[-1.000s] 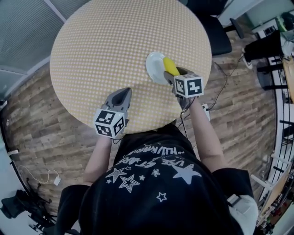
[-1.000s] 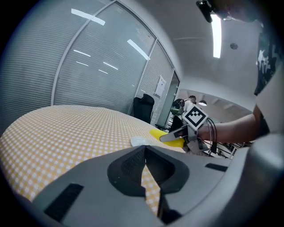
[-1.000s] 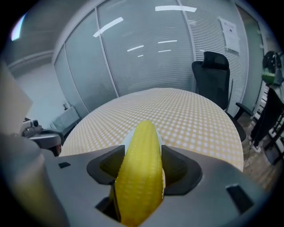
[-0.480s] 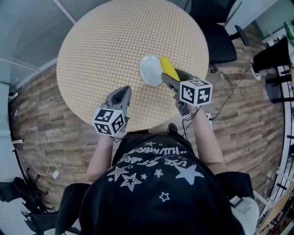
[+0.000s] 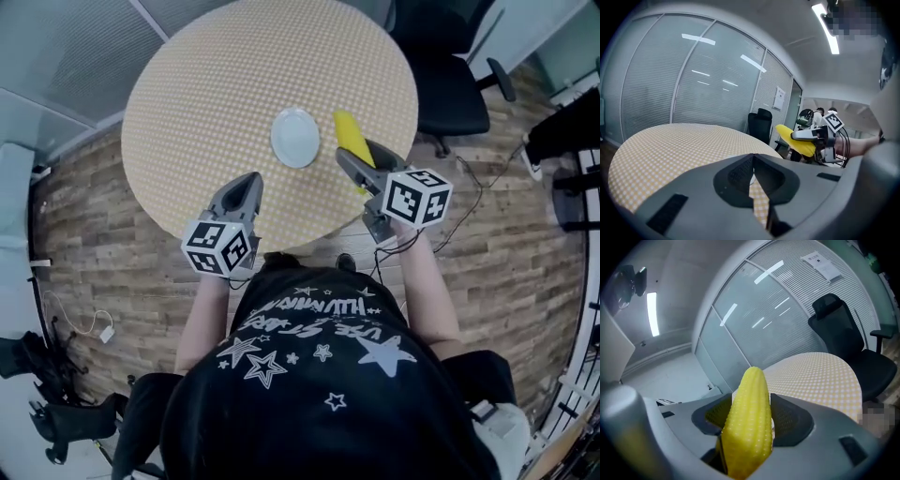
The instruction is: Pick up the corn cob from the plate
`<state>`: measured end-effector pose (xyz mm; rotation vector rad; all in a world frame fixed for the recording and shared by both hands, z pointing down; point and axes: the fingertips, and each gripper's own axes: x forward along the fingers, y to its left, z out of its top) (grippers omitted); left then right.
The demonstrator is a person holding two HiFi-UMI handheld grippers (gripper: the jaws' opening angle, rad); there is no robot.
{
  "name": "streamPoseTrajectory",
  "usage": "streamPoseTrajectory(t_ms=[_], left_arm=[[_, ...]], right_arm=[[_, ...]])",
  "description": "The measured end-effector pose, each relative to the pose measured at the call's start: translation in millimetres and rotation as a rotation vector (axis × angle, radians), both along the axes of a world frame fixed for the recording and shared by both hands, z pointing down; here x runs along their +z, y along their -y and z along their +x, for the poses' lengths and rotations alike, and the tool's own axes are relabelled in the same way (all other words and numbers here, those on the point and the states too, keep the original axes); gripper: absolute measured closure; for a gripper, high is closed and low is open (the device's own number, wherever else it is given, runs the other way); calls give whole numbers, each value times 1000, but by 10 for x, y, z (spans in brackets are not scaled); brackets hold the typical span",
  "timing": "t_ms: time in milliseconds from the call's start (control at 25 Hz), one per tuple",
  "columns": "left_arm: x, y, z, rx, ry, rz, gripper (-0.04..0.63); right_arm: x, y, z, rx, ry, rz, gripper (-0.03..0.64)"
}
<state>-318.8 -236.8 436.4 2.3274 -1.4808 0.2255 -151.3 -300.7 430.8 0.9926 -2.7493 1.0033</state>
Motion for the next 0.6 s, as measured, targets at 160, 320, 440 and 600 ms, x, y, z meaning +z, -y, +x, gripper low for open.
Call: streamPoseTrajectory(t_ms=[160,320,440,600], left_arm=[[-76,-145,209,-64,1,20,589],[-154,-307,398,-137,-10,41,589],[-182,-420,455,-202,-4,46,589],[-179,-661,392,-290,18,25,589]], right_arm=[[-68,-60,250,-27,0,59,351],[-90,-129,518,-66,21,63,351],[-112,-163,638,-99,67,47,351],[-113,-231,615,-149,86,35,351]])
